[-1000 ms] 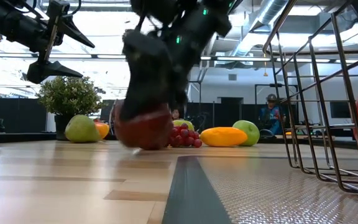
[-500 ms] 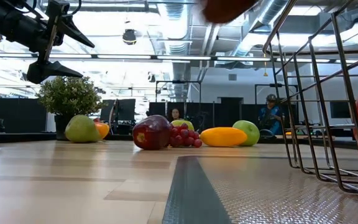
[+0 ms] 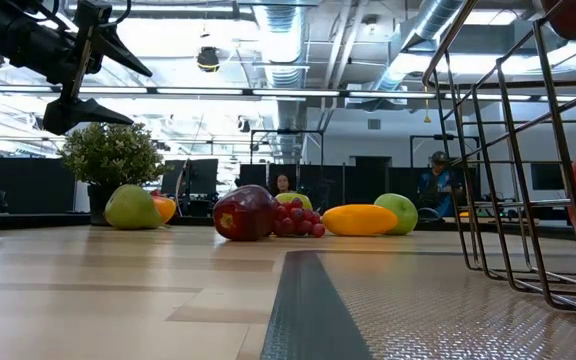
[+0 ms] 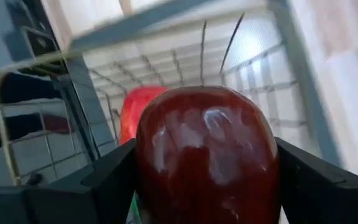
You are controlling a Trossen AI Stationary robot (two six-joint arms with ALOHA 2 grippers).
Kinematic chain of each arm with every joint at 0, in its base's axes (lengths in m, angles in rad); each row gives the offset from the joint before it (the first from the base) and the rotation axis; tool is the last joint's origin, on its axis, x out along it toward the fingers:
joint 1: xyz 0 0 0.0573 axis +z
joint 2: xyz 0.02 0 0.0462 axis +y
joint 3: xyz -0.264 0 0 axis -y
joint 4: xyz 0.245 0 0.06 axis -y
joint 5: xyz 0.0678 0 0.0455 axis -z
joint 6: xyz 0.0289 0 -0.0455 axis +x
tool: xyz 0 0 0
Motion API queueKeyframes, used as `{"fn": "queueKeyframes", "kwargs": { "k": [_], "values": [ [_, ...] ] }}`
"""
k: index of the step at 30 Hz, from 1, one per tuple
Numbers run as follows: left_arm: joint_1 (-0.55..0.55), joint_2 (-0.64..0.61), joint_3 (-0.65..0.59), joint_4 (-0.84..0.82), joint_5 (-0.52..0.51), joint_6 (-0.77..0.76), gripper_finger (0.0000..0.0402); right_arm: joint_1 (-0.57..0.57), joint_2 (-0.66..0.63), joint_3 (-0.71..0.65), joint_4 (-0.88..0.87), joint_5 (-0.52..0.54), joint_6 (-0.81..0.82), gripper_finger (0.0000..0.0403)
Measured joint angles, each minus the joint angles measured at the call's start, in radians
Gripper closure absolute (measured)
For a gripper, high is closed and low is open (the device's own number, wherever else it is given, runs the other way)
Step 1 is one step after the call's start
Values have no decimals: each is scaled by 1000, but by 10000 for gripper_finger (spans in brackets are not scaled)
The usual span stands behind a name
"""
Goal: Build produce basket
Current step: Put the bottom dark red apple into the wire basket
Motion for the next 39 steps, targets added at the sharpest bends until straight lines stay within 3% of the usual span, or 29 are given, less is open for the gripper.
{"fn": "queueKeyframes", "kwargs": {
  "k": [10, 22, 33, 39],
  "values": [
    [0, 0, 0, 0, 0, -17, 42, 17, 172, 0, -67, 8, 65, 78],
    [0, 0, 0, -1, 0, -18, 42, 28, 170, 2, 93, -11, -57, 75],
    [0, 0, 0, -1, 0, -19, 42, 5, 175, 2, 89, -19, -63, 15],
    [0, 0, 0, -1, 0, -19, 42, -2, 175, 2, 99, -33, -61, 5]
  ]
}}
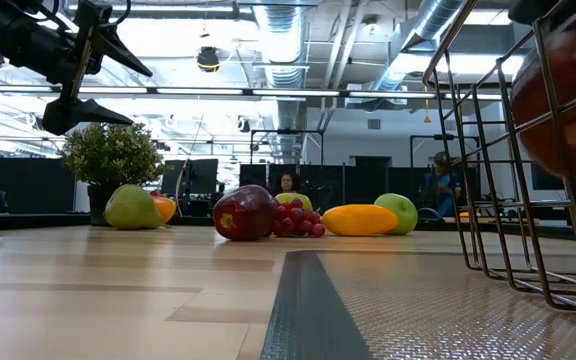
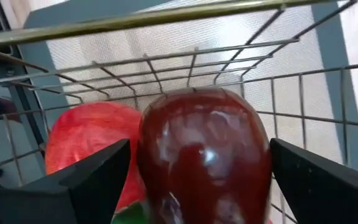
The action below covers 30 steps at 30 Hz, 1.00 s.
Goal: Build produce basket
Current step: Put the bottom dark red apple into the wire basket
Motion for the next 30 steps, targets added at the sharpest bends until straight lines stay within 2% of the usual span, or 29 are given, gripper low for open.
{"fn": "queueKeyframes", "kwargs": {
  "k": [30],
  "values": [
    [0, 0, 0, 0, 8, 3, 42, -14, 0, 0, 25, 1, -26, 12]
  ]
}}
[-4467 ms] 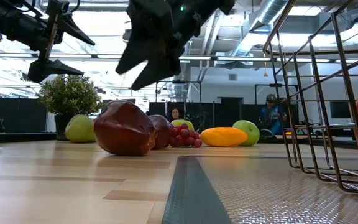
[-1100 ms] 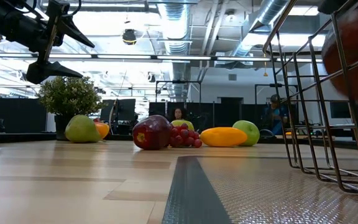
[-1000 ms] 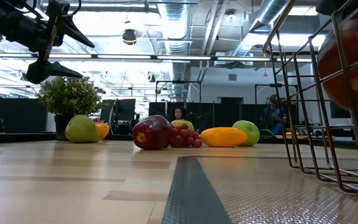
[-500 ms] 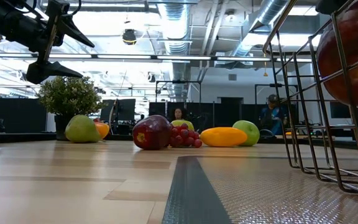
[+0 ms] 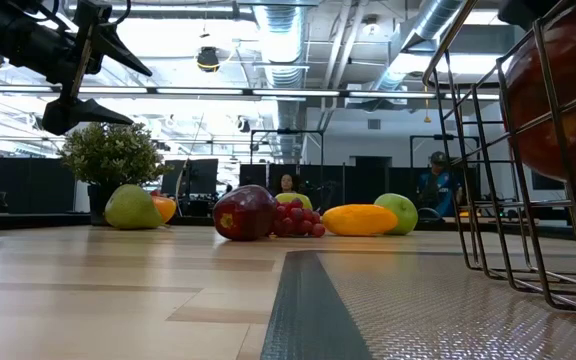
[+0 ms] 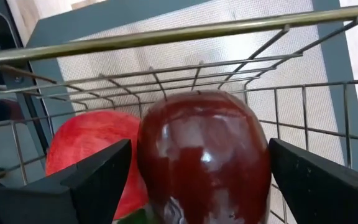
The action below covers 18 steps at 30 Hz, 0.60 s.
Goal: Build produce basket
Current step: Put the bottom dark red apple into the wire basket
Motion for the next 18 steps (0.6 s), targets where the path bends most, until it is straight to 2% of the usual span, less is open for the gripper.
{"fn": "queueKeyframes", "kwargs": {
  "k": [4, 9, 13, 18],
  "values": [
    [0, 0, 0, 0, 0, 0, 42, -1, 0, 0, 0, -1, 0, 12],
    [0, 0, 0, 0, 0, 0, 42, -19, 0, 0, -28, -103, 102, 11],
    [0, 0, 0, 0, -3, 0, 42, -50, 0, 0, -32, -195, 29, 4],
    [0, 0, 0, 0, -5, -2, 42, -69, 0, 0, -12, -214, -31, 4]
  ]
}}
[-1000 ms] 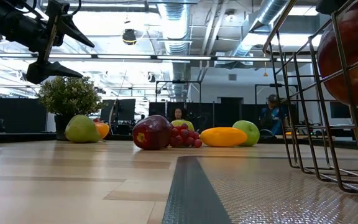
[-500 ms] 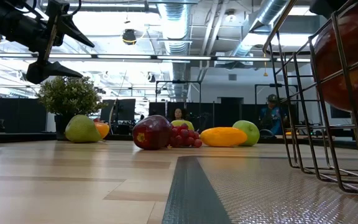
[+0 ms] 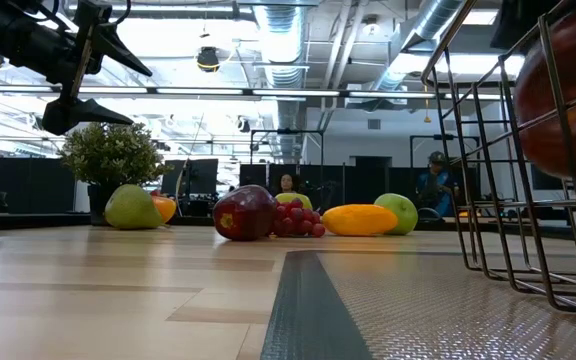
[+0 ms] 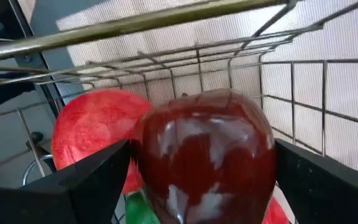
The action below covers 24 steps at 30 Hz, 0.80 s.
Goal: Build produce basket
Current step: Put the bottom dark red apple into the wire basket
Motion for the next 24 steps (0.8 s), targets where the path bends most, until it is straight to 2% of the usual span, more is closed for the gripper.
{"fn": "queueKeyframes", "kwargs": {
  "k": [7, 14, 24],
  "values": [
    [0, 0, 0, 0, 0, -2, 42, -17, -42, -1, -3, 0, -28, 3],
    [0, 0, 0, -15, -3, -6, 42, -42, -145, 0, -10, 27, -27, 3],
    [0, 0, 0, -27, -46, -23, 42, -40, -129, 0, 19, -25, -18, 3]
  ]
}}
